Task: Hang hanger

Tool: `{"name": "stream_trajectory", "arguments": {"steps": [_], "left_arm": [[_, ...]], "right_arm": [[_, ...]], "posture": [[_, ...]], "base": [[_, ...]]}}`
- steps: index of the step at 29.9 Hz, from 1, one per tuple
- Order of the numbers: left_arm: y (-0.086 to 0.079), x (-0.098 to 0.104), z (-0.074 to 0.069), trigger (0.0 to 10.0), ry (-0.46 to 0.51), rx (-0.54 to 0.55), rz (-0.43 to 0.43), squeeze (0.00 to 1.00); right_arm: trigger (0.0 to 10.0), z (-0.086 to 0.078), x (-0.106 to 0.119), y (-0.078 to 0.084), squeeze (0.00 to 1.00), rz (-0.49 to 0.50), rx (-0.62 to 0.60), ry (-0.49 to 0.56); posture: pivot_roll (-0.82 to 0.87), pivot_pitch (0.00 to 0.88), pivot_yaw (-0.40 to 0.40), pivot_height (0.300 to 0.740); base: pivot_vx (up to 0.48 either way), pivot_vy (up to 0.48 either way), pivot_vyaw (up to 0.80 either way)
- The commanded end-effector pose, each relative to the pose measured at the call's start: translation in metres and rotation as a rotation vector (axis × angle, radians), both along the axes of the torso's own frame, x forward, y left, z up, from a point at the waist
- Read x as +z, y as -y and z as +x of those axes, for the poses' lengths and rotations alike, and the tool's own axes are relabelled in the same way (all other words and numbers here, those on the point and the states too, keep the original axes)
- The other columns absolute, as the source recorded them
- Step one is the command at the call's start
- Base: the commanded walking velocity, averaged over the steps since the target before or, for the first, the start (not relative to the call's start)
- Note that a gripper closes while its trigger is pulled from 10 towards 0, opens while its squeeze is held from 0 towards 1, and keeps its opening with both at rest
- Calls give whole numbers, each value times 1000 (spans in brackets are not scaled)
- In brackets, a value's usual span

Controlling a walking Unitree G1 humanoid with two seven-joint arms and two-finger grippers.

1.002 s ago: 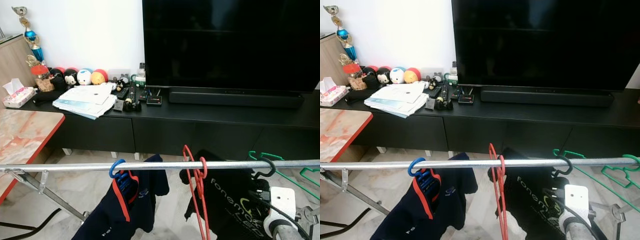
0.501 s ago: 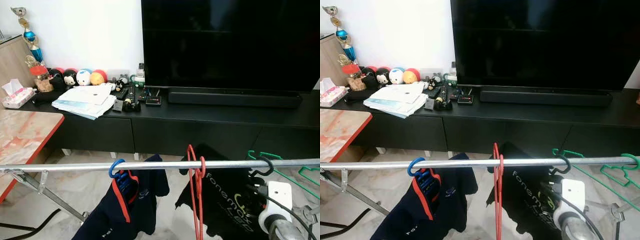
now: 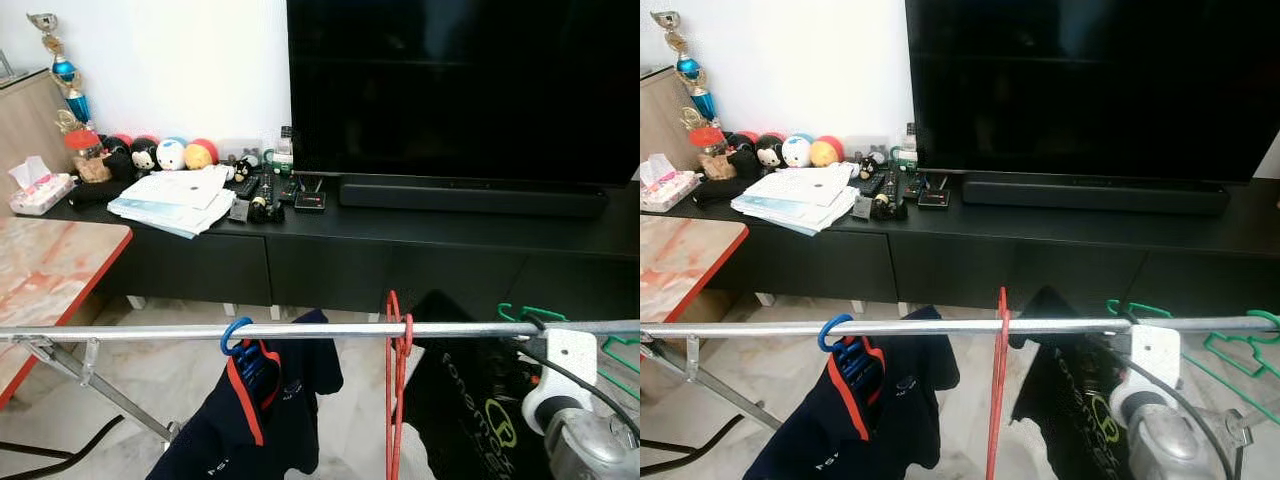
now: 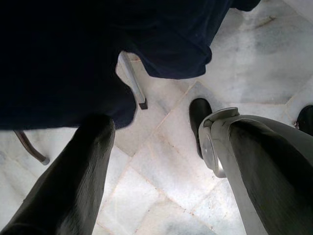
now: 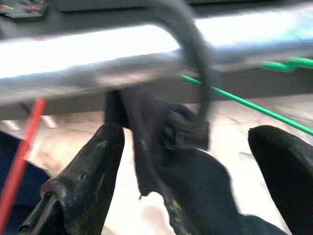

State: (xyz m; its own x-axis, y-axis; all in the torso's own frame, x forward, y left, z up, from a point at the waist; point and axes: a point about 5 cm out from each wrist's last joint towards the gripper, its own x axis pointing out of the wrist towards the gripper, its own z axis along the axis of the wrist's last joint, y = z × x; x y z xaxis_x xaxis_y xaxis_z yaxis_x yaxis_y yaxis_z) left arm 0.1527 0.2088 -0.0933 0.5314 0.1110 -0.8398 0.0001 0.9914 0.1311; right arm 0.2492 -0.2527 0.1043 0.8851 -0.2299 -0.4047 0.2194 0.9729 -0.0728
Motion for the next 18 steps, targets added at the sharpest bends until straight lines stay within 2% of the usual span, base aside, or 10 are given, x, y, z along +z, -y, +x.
{"name": "stream_trajectory", "arguments": {"steps": [1, 3, 6, 13, 14, 15, 16, 18], "left_arm": [[-1, -1, -4, 10000, -20, -5, 12, 0], [-1, -1, -4, 10000, -21, -6, 12, 0], [-1, -2, -4, 10000, -22, -7, 12, 0], [-2, -1, -3, 10000, -20, -7, 13, 0], [-2, -1, -3, 10000, -19, -6, 14, 0], [-2, -1, -3, 10000, -19, -6, 14, 0], [-2, -1, -3, 10000, -18, -5, 15, 0], [-2, -1, -3, 10000, -18, -5, 15, 0]], "right_arm": [[10000, -7, -7, 12, 0, -23, -82, -50], [10000, -13, -16, 16, 0, -22, -116, -97], [10000, -21, -31, 12, 0, 24, -110, -171], [10000, -20, -47, 2, 0, 95, -68, -214], [3961, -18, -48, 1, 0, 99, -66, -208], [2235, -16, -49, 1, 0, 99, -68, -202], [0, -11, -50, 3, 0, 96, -75, -193], [0, -9, -50, 3, 0, 96, -76, -192]], "posture": [[-81, 0, 26, 740], [-84, 0, 28, 740], [-83, 0, 30, 740], [-80, 0, 33, 740], [-77, 0, 35, 740], [-77, 0, 35, 740], [-76, 0, 35, 740], [-75, 0, 36, 740]], "base": [[0, 0, 0], [0, 0, 0], [0, 0, 0], [0, 0, 0], [0, 0, 0], [0, 0, 0], [0, 0, 0], [0, 0, 0]]}}
